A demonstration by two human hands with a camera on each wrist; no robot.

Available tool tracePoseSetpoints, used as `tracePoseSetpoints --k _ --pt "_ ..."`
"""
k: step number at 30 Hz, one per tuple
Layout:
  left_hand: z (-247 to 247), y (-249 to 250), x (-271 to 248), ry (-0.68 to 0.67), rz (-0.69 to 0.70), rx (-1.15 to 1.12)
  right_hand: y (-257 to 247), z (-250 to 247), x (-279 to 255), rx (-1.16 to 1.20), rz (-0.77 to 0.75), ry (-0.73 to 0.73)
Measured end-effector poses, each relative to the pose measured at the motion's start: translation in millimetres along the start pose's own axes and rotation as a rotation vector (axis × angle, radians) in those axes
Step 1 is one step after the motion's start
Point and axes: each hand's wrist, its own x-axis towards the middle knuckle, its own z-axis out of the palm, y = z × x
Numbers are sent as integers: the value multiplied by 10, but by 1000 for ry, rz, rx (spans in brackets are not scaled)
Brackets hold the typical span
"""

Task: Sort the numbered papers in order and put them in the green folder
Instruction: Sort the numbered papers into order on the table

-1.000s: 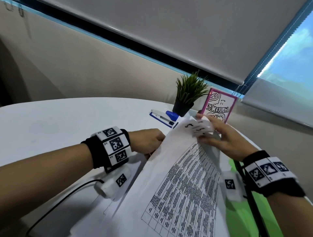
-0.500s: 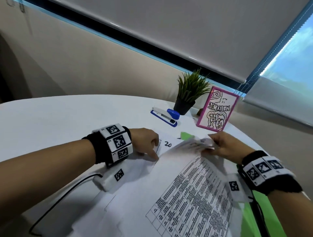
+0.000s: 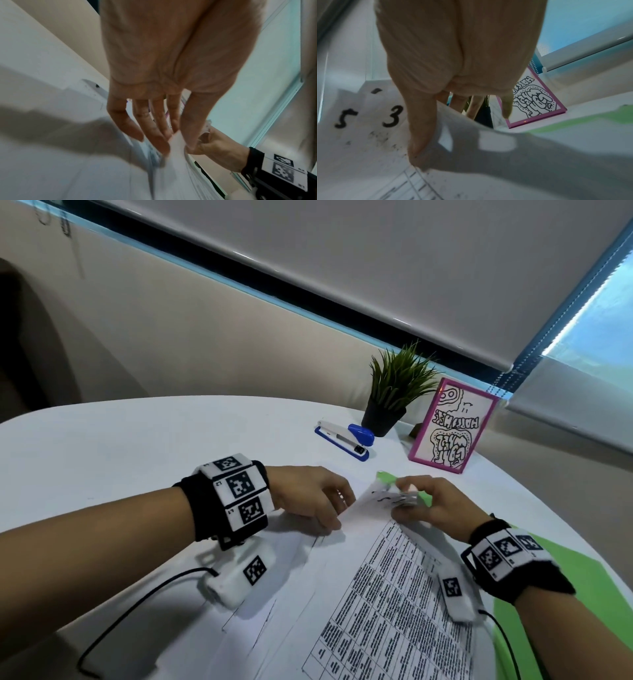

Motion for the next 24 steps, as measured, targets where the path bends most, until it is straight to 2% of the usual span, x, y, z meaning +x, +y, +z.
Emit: tracePoseSetpoints --k 3,4,5,7,9,11,14,17,20,24 --pt "-82 16 -63 -116 15 77 9 -23 -92 139 -11 -6" --pt "-102 11 -69 -111 8 107 18 -25 -109 156 -10 -10" --pt "-110 8 -70 -61 -15 174 16 -30 -121 146 -1 -26" --pt "-128 -13 -52 144 -88 424 49 -28 -109 42 22 -84" --pt "-133 -38 -25 336 -170 547 76 -32 -74 -28 63 -114" --pt "-125 -59 0 397 -187 522 77 -36 -35 -23 56 -81" --pt "-98 -54 13 383 -198 429 21 -7 16 -5 -79 2" --pt "-73 -51 -18 434 -92 414 -34 49 50 -4 -172 22" --pt "-76 -61 -43 477 -11 391 -24 77 66 14 -175 40" --pt "-116 -70 -56 484 9 313 -6 98 45 88 -146 104"
